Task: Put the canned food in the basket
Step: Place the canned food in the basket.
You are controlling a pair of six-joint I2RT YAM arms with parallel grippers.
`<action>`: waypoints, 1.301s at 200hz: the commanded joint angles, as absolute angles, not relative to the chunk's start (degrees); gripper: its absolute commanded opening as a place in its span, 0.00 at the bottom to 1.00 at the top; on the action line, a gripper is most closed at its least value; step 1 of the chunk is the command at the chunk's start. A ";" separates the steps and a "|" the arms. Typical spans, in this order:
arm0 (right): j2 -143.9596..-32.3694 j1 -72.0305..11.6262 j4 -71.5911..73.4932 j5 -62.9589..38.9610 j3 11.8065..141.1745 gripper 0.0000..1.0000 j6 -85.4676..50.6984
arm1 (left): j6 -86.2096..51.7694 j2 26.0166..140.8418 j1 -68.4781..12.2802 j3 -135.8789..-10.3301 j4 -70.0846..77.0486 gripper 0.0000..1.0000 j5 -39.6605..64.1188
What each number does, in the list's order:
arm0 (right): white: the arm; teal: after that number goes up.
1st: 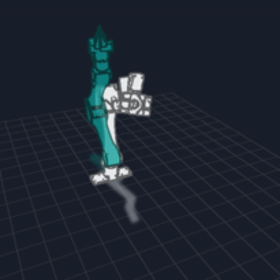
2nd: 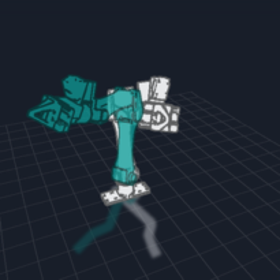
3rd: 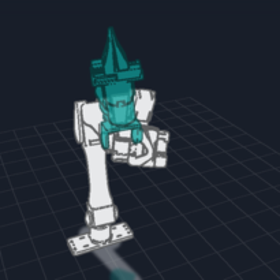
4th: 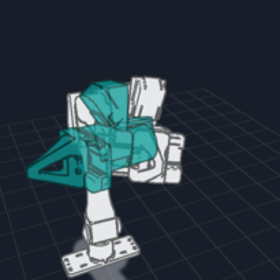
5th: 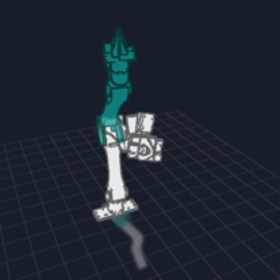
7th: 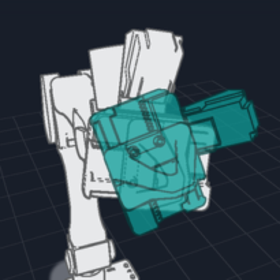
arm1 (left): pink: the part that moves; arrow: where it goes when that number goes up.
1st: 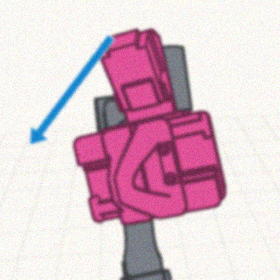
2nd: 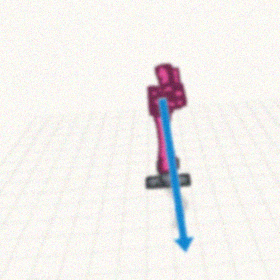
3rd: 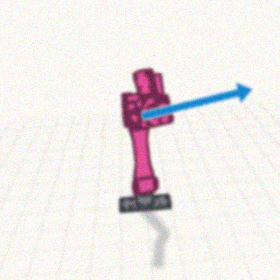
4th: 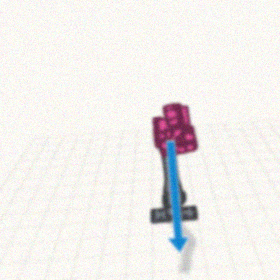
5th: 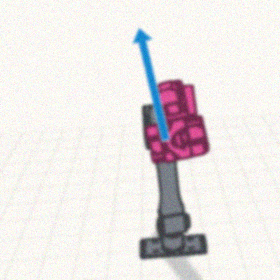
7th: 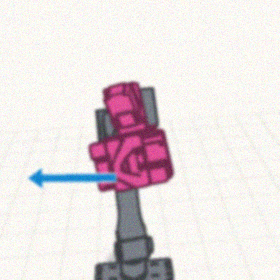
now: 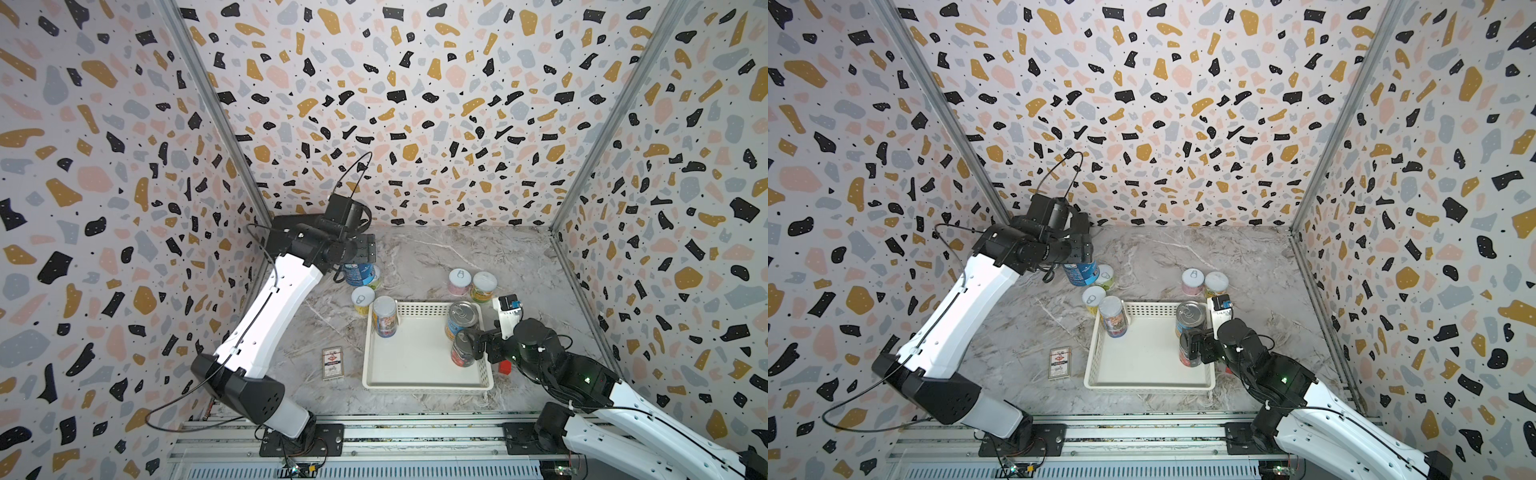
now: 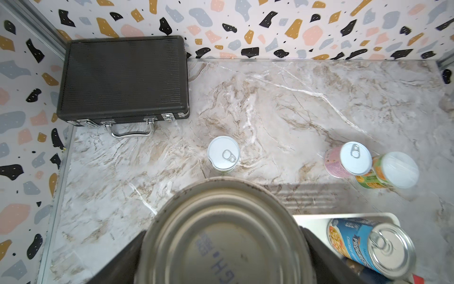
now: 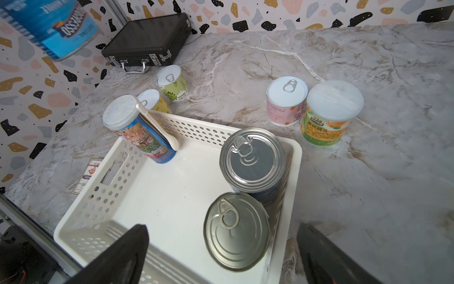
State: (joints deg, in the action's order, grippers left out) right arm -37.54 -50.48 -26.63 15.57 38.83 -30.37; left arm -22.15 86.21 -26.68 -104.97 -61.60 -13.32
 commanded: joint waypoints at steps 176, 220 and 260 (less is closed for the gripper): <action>-37.79 -50.34 -26.95 20.54 39.64 1.00 -29.01 | -28.87 52.77 -44.86 -73.15 -50.56 0.45 -3.66; -37.57 -50.32 -27.42 21.33 39.64 1.00 -29.01 | -27.90 56.22 -53.64 -73.56 -50.34 0.45 -9.02; -37.88 -50.32 -27.18 21.23 39.45 1.00 -28.99 | -26.78 62.59 -54.31 -70.67 -44.55 0.45 -9.81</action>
State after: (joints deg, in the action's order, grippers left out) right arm -37.89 -50.48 -26.63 20.23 38.83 -29.52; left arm -27.88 60.53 -54.08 -71.48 -57.23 -7.25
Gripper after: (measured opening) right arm 0.999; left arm 0.876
